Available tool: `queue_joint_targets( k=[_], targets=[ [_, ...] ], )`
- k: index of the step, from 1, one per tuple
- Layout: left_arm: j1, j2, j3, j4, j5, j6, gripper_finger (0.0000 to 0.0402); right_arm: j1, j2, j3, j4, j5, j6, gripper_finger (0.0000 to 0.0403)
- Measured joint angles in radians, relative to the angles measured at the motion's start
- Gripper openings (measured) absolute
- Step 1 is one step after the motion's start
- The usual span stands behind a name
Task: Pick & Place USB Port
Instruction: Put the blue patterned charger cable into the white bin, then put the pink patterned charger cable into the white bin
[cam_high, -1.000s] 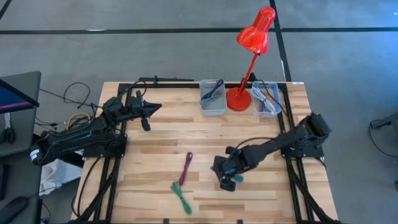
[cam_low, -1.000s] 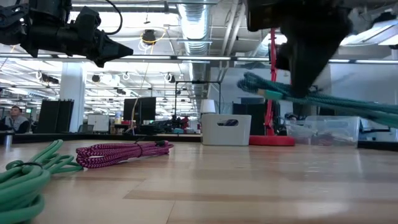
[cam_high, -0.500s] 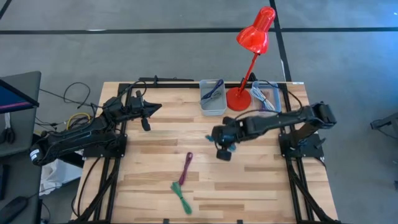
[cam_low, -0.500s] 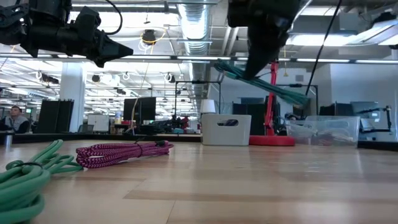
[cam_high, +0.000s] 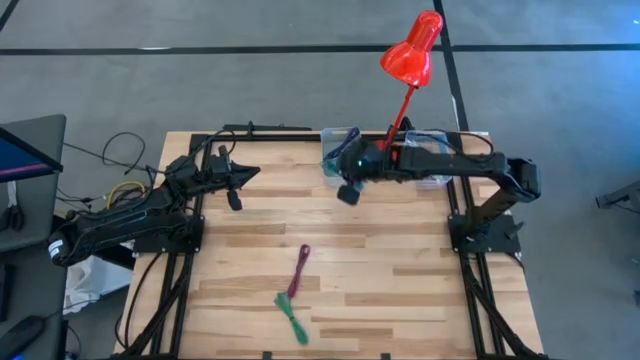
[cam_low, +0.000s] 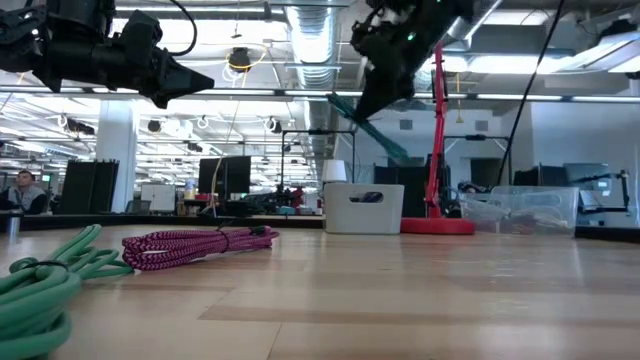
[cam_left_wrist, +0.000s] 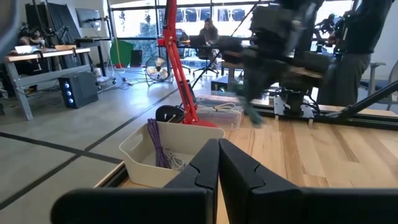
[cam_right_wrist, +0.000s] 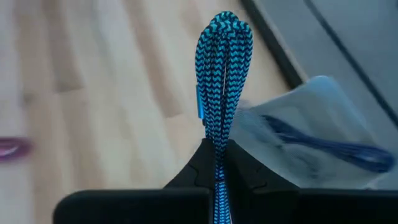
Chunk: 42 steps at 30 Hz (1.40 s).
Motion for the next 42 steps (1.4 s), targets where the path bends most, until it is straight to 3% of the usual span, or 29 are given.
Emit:
queue_joint_targets(
  k=[8,13,25,32,38,42],
  targets=[
    [0.000,0.000,0.000,0.000,0.000,0.000,0.0011,-0.151,0.024,-0.002,0.128,0.000,-0.066,0.0001],
    [0.000,0.000,0.000,0.000,0.000,0.000,0.0011,-0.218,0.111,-0.002,0.216,-0.005,-0.085,0.0001],
    [0.000,0.001,0.000,0.000,0.000,0.000,0.0011,-0.272,0.294,-0.001,0.271,-0.029,-0.100,0.0005],
    [0.000,0.001,0.000,0.000,0.000,0.000,0.0011,-0.273,0.276,-0.002,0.265,0.057,-0.124,0.0086],
    [0.000,0.002,0.000,0.000,0.001,-0.019,0.0011,-0.253,0.192,0.000,0.263,0.077,-0.151,0.0165],
    [-0.005,0.015,0.000,0.000,0.065,-0.100,0.0011,-0.228,0.098,0.000,0.227,0.078,-0.145,0.0199]
  ],
)
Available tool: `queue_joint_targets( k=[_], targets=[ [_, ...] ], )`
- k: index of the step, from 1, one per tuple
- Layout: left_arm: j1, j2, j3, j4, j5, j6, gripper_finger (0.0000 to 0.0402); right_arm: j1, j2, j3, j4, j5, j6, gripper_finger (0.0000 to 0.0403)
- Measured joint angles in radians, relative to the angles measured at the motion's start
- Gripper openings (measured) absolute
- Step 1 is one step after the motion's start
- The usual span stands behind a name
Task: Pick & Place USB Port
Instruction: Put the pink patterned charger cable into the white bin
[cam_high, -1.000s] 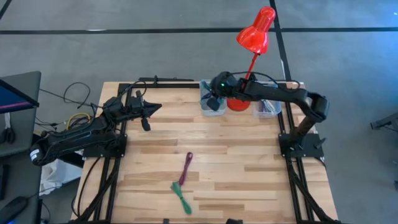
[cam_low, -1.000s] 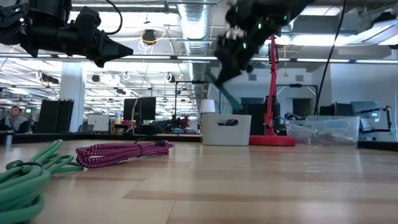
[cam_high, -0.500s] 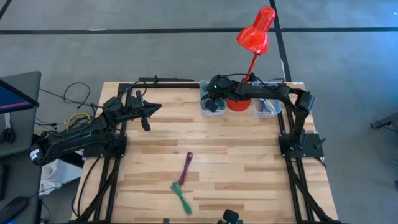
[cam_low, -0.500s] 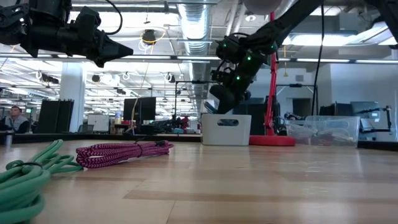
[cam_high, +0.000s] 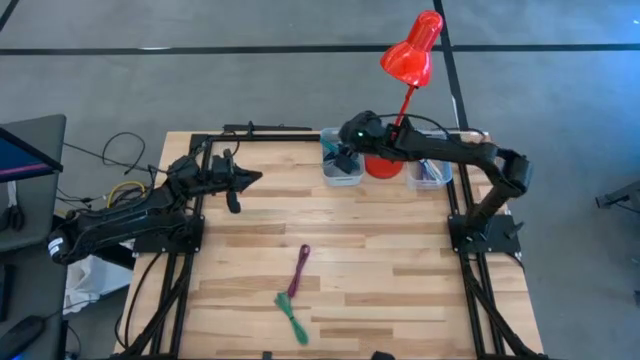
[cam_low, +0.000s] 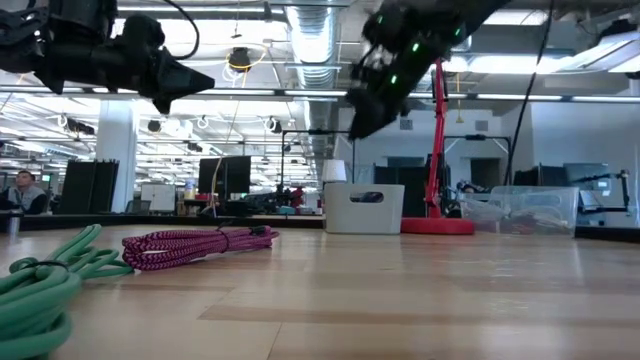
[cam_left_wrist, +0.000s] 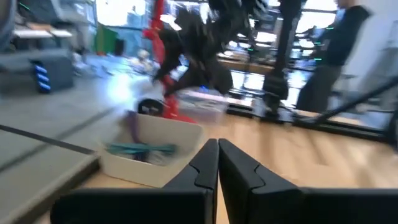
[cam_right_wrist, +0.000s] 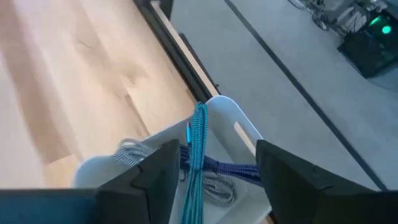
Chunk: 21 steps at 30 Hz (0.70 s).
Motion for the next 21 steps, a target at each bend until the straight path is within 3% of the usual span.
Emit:
queue_joint_targets(
  k=[6,12,21],
  targets=[
    [-0.074,0.105,0.000,-0.020,0.017,-0.052,0.0024,0.048,-0.152,0.000,-0.112,0.000,0.001,0.0207],
    [-0.157,0.204,0.000,-0.015,-0.044,-0.114,0.0066,0.082,-0.287,0.000,-0.242,0.012,0.003,0.0189],
    [-0.265,0.336,0.000,-0.014,-0.050,-0.285,0.0125,0.100,-0.444,0.000,-0.465,0.090,0.067,0.0165]
  ],
)
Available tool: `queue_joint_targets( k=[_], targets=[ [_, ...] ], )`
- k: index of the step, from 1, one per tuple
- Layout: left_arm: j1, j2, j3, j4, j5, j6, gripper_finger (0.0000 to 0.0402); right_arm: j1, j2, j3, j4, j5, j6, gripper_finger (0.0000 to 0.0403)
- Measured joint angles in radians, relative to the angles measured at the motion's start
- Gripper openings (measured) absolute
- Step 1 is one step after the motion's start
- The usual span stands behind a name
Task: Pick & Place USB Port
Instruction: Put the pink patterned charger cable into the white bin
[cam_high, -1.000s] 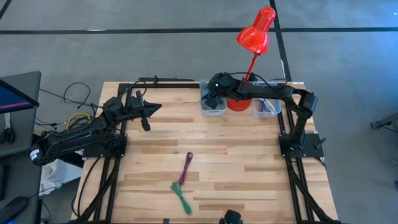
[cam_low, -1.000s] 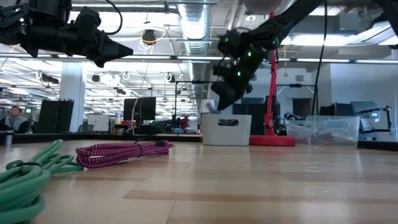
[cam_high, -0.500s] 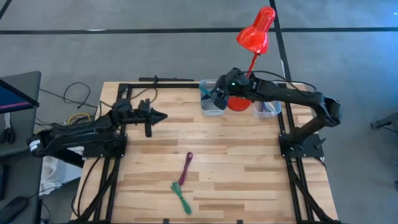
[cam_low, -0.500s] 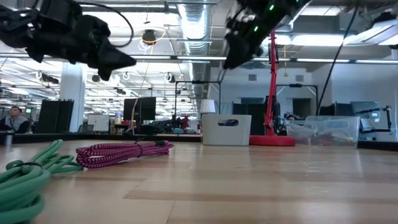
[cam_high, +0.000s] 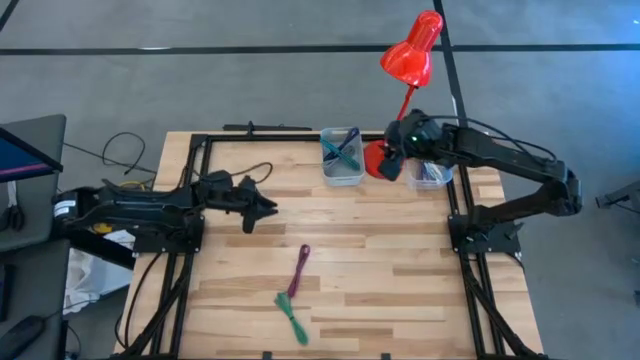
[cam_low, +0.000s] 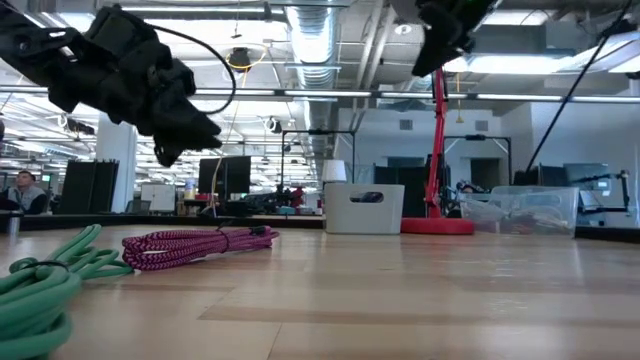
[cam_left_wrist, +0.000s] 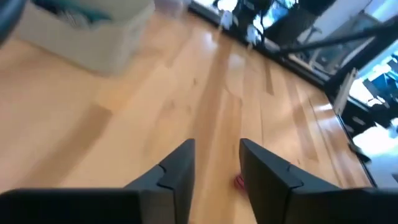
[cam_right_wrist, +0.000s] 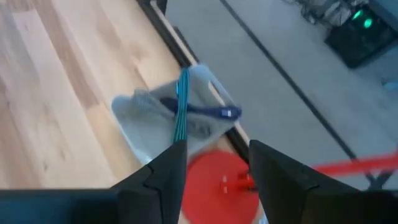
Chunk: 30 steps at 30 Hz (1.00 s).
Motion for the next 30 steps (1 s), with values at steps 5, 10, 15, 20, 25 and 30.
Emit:
queue_joint_targets(
  k=[5,10,15,20,25,30],
  targets=[
    [-0.064,0.079,0.005,-0.001,0.000,-0.016,0.0149,0.000,-0.044,0.000,-0.180,0.016,0.080,0.0165],
    [-0.091,0.124,0.045,0.039,-0.028,0.079,0.0157,0.019,-0.101,-0.081,-0.212,0.065,0.089,0.0161],
    [-0.087,0.127,0.061,0.099,-0.062,0.155,0.0155,0.079,-0.240,-0.227,-0.128,0.064,0.083,0.0146],
    [-0.079,0.128,0.061,0.098,-0.103,0.166,0.0155,0.139,-0.448,-0.389,-0.052,0.068,0.084,0.0133],
    [-0.079,0.128,0.061,0.098,-0.120,0.161,0.0155,0.172,-0.677,-0.558,0.070,0.067,0.083,0.0126],
    [-0.080,0.128,0.061,0.095,-0.143,0.104,0.0155,0.199,-0.846,-0.670,0.149,0.067,0.083,0.0127]
  ],
)
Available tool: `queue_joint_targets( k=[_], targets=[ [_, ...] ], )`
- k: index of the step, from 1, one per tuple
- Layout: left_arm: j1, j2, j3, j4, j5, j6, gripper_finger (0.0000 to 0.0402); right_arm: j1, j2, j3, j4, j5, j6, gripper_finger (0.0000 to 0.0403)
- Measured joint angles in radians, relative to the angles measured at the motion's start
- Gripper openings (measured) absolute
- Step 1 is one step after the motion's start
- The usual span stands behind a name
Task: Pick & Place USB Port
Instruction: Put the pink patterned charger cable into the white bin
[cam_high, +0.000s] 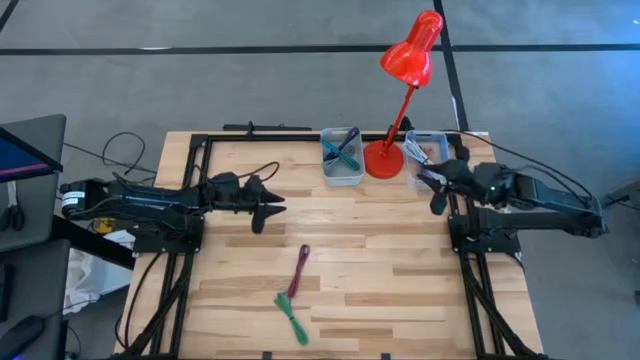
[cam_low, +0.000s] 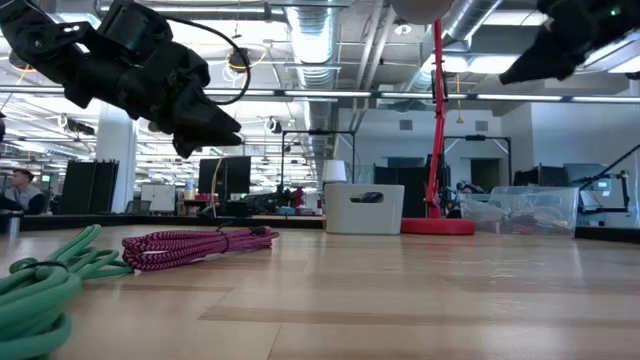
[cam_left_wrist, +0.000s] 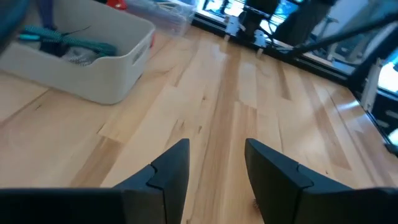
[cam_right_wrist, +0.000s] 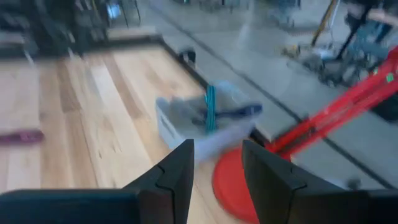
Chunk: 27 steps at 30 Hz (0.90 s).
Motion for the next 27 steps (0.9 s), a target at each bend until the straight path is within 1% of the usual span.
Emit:
queue_joint_targets(
  k=[2,5,7,10,12,15,18,19,21,25,27],
  targets=[
    [-0.005,0.001,0.000,-0.006,-0.023,-0.035,0.0157,0.011,-0.027,-0.002,0.037,-0.001,-0.012,0.0128],
    [-0.020,0.015,0.000,-0.008,-0.052,-0.094,0.0160,0.021,-0.060,-0.006,0.030,0.000,-0.016,0.0127],
    [-0.033,0.042,0.000,-0.010,-0.065,-0.124,0.0164,0.021,-0.070,-0.005,0.029,0.000,-0.020,0.0127],
    [-0.051,0.104,0.000,-0.001,-0.083,-0.128,0.0167,0.021,-0.069,-0.006,0.027,0.000,-0.024,0.0128],
    [-0.057,0.154,-0.001,0.022,-0.106,-0.122,0.0168,0.020,-0.068,-0.006,0.028,0.000,-0.026,0.0128],
    [-0.050,0.227,-0.001,0.112,-0.141,-0.088,0.0167,0.020,-0.066,-0.006,0.028,0.000,-0.026,0.0127],
    [-0.030,0.285,-0.001,0.190,-0.143,-0.078,0.0166,0.020,-0.066,-0.006,0.028,0.000,-0.026,0.0125],
    [-0.021,0.299,-0.001,0.196,-0.127,-0.080,0.0166,0.020,-0.067,-0.006,0.028,0.000,-0.026,0.0125],
    [-0.009,0.320,-0.001,0.196,-0.063,-0.113,0.0166,0.020,-0.066,-0.006,0.028,0.000,-0.026,0.0125],
    [-0.012,0.350,-0.001,0.197,0.102,-0.229,0.0166,0.020,-0.067,-0.006,0.028,0.000,-0.026,0.0125],
    [-0.028,0.361,-0.001,0.197,0.150,-0.292,0.0166,0.020,-0.067,-0.006,0.028,0.000,-0.026,0.0124]
  ],
)
